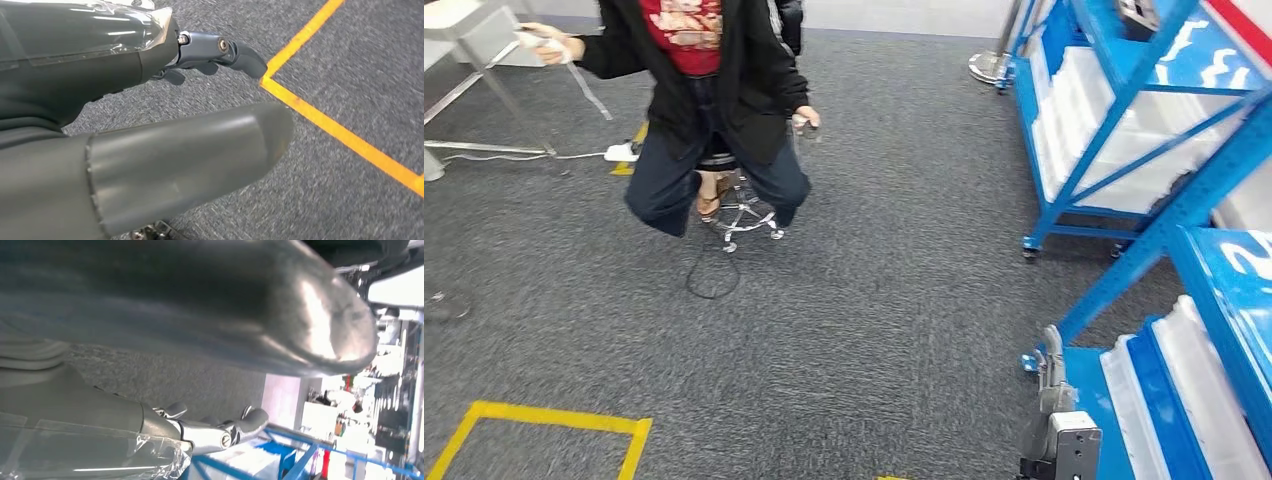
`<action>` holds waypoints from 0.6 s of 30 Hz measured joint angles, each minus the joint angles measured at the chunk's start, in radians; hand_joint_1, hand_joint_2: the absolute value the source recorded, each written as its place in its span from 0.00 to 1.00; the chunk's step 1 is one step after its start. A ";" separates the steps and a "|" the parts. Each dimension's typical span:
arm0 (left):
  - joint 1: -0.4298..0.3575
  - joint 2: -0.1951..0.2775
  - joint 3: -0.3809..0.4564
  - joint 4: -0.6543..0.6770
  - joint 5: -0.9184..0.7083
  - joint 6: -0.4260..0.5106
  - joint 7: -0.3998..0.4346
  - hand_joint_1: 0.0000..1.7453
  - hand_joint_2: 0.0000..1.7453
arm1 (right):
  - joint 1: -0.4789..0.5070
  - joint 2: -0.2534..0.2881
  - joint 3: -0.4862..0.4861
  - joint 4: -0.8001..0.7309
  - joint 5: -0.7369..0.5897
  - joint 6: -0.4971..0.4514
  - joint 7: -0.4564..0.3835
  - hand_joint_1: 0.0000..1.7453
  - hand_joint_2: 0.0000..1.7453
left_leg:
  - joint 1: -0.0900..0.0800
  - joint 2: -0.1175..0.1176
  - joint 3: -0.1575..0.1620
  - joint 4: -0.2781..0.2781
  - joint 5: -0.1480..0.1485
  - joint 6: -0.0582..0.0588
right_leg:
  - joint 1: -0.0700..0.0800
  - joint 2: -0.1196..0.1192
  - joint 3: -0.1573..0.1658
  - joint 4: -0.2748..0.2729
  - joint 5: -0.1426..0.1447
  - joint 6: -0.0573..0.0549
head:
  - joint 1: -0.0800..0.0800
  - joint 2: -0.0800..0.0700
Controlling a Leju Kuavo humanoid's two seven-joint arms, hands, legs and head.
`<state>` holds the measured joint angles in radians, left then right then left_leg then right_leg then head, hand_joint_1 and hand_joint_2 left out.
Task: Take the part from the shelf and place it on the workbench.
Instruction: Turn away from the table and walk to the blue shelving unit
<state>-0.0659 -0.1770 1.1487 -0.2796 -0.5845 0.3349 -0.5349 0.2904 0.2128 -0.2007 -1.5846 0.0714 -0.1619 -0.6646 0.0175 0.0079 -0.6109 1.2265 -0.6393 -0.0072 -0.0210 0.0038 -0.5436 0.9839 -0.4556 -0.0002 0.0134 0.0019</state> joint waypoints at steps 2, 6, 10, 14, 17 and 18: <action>0.002 0.000 0.000 0.000 0.000 0.000 0.000 0.00 0.00 | 0.002 0.004 -0.002 0.000 0.001 0.003 0.001 0.00 0.00 | 0.001 -0.011 -0.035 0.062 -0.006 -0.001 | 0.002 0.029 0.000 0.001 0.001 -0.001 | 0.000 0.000; 0.002 0.001 0.000 0.000 0.000 0.000 0.001 0.00 0.00 | 0.001 0.007 -0.007 0.000 0.003 0.006 0.002 0.00 0.00 | 0.013 -0.066 0.054 -0.155 0.125 0.000 | 0.006 0.086 -0.003 0.015 -0.002 0.005 | 0.000 0.000; -0.001 0.001 0.000 0.000 -0.001 0.001 0.002 0.00 0.00 | -0.004 0.009 -0.011 0.000 0.006 0.009 0.002 0.00 0.00 | 0.004 -0.066 0.071 -0.210 0.141 0.020 | 0.007 0.126 -0.032 0.019 0.004 0.035 | 0.002 0.000; -0.003 0.004 0.000 0.000 -0.004 -0.001 0.003 0.00 0.00 | -0.013 0.008 -0.017 0.000 0.004 0.009 0.003 0.00 0.00 | -0.001 -0.012 0.074 -0.229 0.155 0.049 | 0.005 0.027 -0.106 0.159 -0.066 0.035 | 0.006 0.000; -0.002 0.005 0.000 0.000 -0.008 -0.005 0.005 0.00 0.00 | -0.014 0.008 -0.020 0.000 0.001 0.008 0.004 0.00 0.00 | -0.005 0.033 0.071 -0.228 0.155 0.050 | 0.003 0.008 -0.177 0.312 -0.124 0.042 | 0.007 0.000; -0.002 0.005 0.000 0.000 -0.010 -0.007 0.005 0.00 0.00 | -0.012 0.008 -0.022 0.000 0.001 0.008 0.005 0.00 0.00 | -0.006 0.046 0.071 -0.228 0.154 0.049 | 0.003 0.005 -0.166 0.296 -0.114 0.050 | 0.007 0.000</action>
<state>-0.0683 -0.1716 1.1490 -0.2800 -0.5946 0.3280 -0.5303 0.2788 0.2213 -0.2225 -1.5846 0.0721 -0.1544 -0.6599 0.0116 0.0538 -0.5402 0.9984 -0.4849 0.0421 -0.0184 0.0091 -0.7093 1.2801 -0.5698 0.0501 0.0207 0.0019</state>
